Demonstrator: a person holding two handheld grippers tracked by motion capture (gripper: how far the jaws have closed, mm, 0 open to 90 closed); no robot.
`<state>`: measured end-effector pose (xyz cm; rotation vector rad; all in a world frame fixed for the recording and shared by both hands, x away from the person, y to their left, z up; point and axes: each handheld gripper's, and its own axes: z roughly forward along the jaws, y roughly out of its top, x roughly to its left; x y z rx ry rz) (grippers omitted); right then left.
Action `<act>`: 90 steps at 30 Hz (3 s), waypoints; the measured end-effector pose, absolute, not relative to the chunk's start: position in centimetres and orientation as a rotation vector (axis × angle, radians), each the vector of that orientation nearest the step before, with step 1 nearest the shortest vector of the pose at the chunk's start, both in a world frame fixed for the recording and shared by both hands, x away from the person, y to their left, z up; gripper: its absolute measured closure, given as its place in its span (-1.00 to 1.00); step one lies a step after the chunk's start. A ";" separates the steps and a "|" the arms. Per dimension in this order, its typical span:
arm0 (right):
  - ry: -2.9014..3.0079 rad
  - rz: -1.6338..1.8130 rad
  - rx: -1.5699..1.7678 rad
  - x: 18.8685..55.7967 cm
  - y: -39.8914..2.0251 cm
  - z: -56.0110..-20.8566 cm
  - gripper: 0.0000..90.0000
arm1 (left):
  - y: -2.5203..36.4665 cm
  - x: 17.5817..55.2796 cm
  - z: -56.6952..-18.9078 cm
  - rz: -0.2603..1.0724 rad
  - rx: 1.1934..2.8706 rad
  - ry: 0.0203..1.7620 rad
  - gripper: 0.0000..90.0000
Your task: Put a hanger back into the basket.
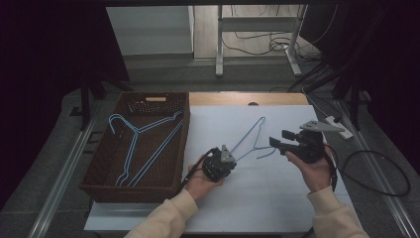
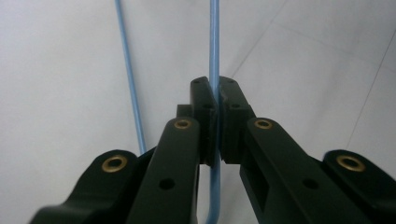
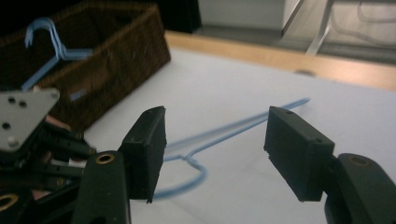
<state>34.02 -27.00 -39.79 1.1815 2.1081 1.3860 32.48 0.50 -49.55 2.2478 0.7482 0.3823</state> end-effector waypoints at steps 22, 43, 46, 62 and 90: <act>2.130 1.389 1.144 31.8 -30.9 -43.7 -0.18 | 1.8 30.7 -44.4 0.311 2.085 0.763 0.93; 2.165 1.332 1.126 31.8 -30.4 -45.5 -0.24 | 9.8 29.2 -38.1 0.297 1.910 0.775 0.93; 2.170 1.328 1.118 31.8 -30.3 -45.6 -0.25 | 11.1 29.3 -37.8 0.307 1.893 0.792 0.93; 2.185 1.294 1.104 31.8 -30.1 -46.0 -0.27 | 18.0 28.8 -36.2 0.349 1.813 0.844 0.93; 2.207 1.253 1.090 31.9 -29.6 -46.4 -0.28 | 27.2 29.8 -38.9 0.375 1.802 1.040 0.93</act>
